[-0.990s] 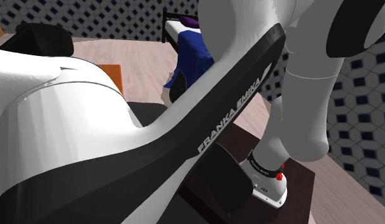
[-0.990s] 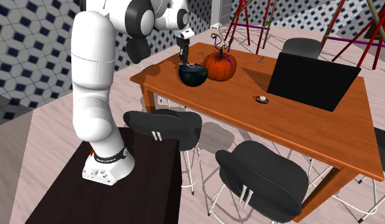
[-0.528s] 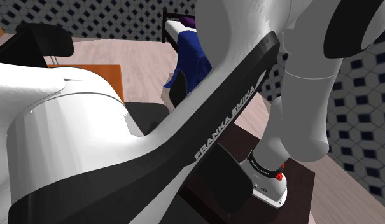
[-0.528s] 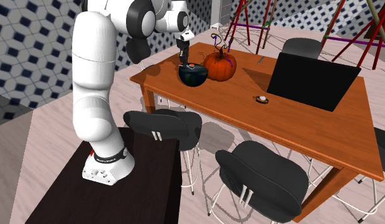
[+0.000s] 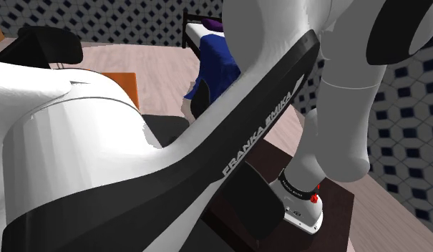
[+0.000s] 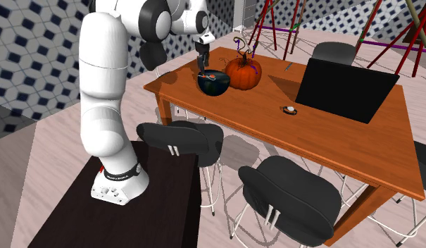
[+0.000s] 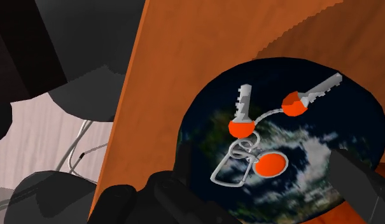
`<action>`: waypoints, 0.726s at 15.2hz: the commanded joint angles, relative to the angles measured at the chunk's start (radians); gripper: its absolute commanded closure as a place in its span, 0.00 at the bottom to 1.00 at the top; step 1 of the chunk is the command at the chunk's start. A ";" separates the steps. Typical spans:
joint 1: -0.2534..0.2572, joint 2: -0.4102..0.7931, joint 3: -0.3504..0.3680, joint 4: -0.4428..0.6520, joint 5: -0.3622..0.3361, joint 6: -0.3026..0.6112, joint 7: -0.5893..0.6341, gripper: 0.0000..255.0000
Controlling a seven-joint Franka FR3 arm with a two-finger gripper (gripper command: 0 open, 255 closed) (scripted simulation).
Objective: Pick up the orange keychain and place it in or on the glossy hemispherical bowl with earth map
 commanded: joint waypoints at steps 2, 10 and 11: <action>-0.007 -0.034 0.015 0.043 0.030 -0.068 -0.020 0.00; -0.008 -0.043 0.018 0.058 0.039 -0.090 -0.025 0.00; -0.008 -0.043 0.018 0.058 0.039 -0.090 -0.025 0.00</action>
